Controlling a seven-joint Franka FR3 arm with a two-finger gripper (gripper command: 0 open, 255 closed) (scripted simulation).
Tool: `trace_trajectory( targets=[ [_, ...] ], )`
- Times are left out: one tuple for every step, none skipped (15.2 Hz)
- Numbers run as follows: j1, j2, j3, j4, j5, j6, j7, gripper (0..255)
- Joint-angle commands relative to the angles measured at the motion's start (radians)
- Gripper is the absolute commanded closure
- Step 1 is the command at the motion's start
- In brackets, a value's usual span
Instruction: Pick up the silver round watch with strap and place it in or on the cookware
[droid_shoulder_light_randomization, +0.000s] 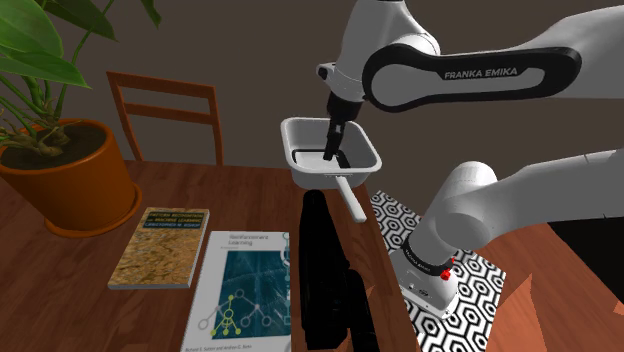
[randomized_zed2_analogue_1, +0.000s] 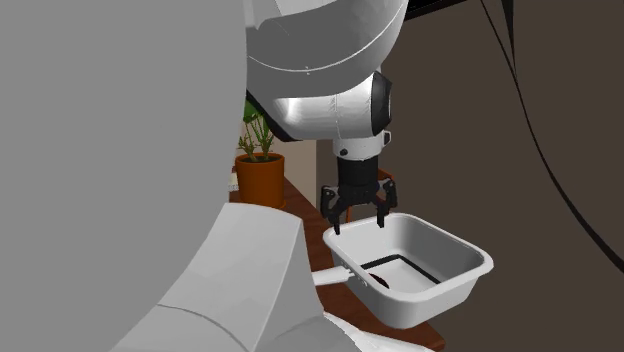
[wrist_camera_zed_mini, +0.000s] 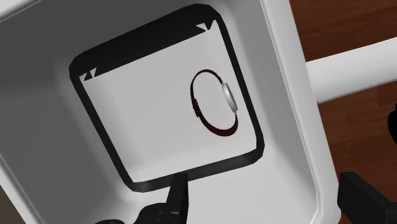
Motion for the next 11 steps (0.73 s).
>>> trace_trajectory(
  targets=[
    [0.001, -0.013, -0.002, 0.043, -0.001, -0.056, 0.000, 0],
    [0.001, -0.020, -0.003, 0.072, -0.001, -0.093, -0.001, 0],
    [0.001, -0.024, -0.004, 0.096, -0.001, -0.121, -0.001, 0],
    [0.001, -0.024, -0.004, 0.096, -0.001, -0.121, -0.001, 0],
    [0.001, -0.024, -0.004, 0.096, -0.001, -0.121, -0.001, 0],
    [0.001, -0.024, -0.004, 0.096, -0.001, -0.121, -0.001, 0],
    [0.001, -0.024, -0.004, 0.096, -0.001, -0.121, -0.001, 0],
    [0.001, -0.024, -0.004, 0.096, -0.001, -0.121, -0.001, 0],
    [0.001, -0.024, -0.004, 0.096, -0.001, -0.121, -0.001, 0],
    [0.001, -0.024, -0.004, 0.096, -0.001, -0.121, -0.001, 0],
    [0.001, -0.024, -0.004, 0.096, -0.001, -0.120, -0.001, 0]
  ],
)
